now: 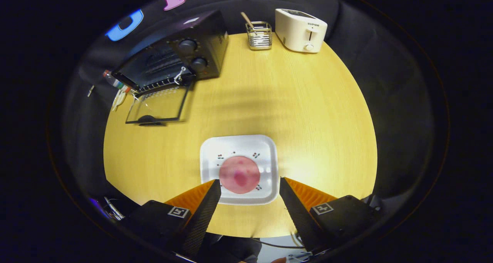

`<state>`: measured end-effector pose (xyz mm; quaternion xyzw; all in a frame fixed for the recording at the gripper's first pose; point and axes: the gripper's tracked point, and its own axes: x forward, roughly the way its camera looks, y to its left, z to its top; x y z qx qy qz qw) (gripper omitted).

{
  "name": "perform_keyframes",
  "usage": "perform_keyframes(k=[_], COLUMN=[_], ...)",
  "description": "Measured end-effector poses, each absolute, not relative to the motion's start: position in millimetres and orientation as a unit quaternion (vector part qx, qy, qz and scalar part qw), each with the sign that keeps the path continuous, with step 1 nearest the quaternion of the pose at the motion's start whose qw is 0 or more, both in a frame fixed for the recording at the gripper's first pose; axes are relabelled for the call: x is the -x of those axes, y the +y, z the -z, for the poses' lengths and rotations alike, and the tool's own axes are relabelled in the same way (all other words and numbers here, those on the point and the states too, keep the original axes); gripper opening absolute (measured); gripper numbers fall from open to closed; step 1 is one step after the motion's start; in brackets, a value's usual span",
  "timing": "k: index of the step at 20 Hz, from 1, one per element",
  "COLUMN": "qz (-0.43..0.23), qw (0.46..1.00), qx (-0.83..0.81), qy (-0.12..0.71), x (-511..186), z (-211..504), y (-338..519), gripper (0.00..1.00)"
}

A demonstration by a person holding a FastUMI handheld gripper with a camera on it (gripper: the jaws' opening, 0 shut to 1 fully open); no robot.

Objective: Open the toaster oven, put the food inside, and close the toaster oven door.

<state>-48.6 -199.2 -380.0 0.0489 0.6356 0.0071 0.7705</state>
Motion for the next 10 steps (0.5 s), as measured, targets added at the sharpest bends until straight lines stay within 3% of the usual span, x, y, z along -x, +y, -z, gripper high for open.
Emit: perform_keyframes(k=[7,9,10], qz=[-0.018,-0.031,-0.035], qw=[0.735,0.728,0.727], qx=[-0.035,-0.028,-0.022], qy=[0.677,0.684,0.686], x=[48,50,49], z=[433,444,449], y=[-221,-219,-219], gripper=[0.95,0.84,0.72])
